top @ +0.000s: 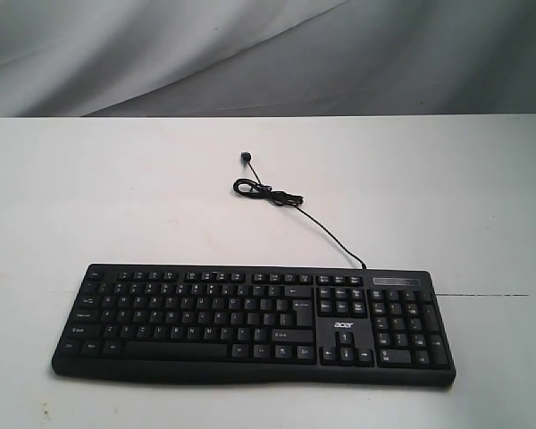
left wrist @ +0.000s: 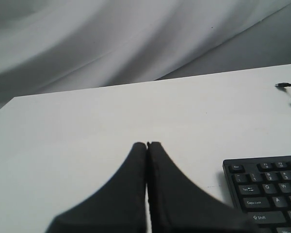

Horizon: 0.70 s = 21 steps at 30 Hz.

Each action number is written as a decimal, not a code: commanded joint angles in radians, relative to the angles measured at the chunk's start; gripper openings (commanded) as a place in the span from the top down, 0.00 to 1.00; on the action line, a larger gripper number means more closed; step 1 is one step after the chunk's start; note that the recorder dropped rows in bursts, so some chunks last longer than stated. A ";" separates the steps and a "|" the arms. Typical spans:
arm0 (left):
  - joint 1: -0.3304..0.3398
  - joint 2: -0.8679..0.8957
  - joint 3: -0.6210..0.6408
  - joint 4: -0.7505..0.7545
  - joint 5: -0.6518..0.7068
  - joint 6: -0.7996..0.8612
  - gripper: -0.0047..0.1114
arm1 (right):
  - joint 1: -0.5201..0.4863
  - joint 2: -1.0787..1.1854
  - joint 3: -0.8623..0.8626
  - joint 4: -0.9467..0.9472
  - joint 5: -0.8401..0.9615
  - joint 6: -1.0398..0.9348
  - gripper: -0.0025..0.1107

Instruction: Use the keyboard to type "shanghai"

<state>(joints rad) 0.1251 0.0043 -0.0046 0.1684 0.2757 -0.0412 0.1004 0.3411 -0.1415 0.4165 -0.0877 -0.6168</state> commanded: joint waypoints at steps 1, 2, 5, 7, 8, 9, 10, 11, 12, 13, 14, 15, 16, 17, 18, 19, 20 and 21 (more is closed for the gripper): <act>-0.007 -0.004 0.005 -0.002 -0.010 -0.004 0.96 | -0.113 -0.069 0.005 -0.269 0.088 0.255 0.98; -0.007 -0.004 0.005 -0.002 -0.010 -0.004 0.96 | -0.130 -0.086 0.005 -0.303 0.132 0.307 0.98; -0.007 -0.004 0.005 -0.002 -0.010 -0.004 0.96 | -0.147 -0.130 0.017 -0.343 0.205 0.363 0.98; -0.007 -0.004 0.005 -0.002 -0.010 -0.004 0.96 | -0.149 -0.163 0.047 -0.345 0.199 0.363 0.98; -0.007 -0.004 0.005 -0.002 -0.010 -0.004 0.96 | -0.149 -0.183 0.070 -0.345 0.189 0.363 0.98; -0.007 -0.004 0.005 -0.002 -0.010 -0.004 0.96 | -0.149 -0.204 0.092 -0.345 0.178 0.363 0.98; -0.007 -0.004 0.005 -0.002 -0.010 -0.004 0.96 | -0.149 -0.226 0.119 -0.345 0.168 0.371 0.98; -0.007 -0.004 0.005 -0.002 -0.010 -0.004 0.96 | -0.149 -0.248 0.140 -0.345 0.166 0.384 0.98; -0.007 -0.004 0.005 -0.002 -0.010 -0.004 0.96 | -0.149 -0.266 0.141 -0.345 0.168 0.386 0.98; -0.007 -0.004 0.005 -0.002 -0.010 -0.004 0.96 | -0.149 -0.289 0.141 -0.345 0.173 0.386 0.98; -0.007 -0.004 0.005 -0.002 -0.010 -0.004 0.96 | -0.149 -0.310 0.141 -0.353 0.184 0.386 0.98; -0.007 -0.004 0.005 -0.002 -0.010 -0.004 0.96 | -0.149 -0.324 0.141 -0.363 0.191 0.386 0.98; -0.007 -0.004 0.005 -0.002 -0.010 -0.004 0.96 | -0.149 -0.341 0.141 -0.373 0.205 0.386 0.98; -0.007 -0.004 0.005 -0.002 -0.010 -0.004 0.96 | -0.149 -0.341 0.141 -0.376 0.219 0.386 0.98; -0.007 -0.004 0.005 -0.002 -0.010 -0.004 0.96 | -0.149 -0.341 0.141 -0.379 0.237 0.386 0.98; -0.007 -0.004 0.005 -0.002 -0.010 -0.004 0.96 | -0.149 -0.341 0.141 -0.379 0.255 0.386 0.98; -0.007 -0.004 0.005 -0.002 -0.010 -0.004 0.96 | -0.149 -0.341 0.141 -0.379 0.275 0.386 0.98; -0.007 -0.004 0.005 -0.002 -0.010 -0.004 0.96 | -0.149 -0.341 0.141 -0.379 0.298 0.386 0.98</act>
<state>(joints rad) 0.1251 0.0043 -0.0046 0.1684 0.2757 -0.0412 -0.0398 0.0067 -0.0038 0.0530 0.1504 -0.2351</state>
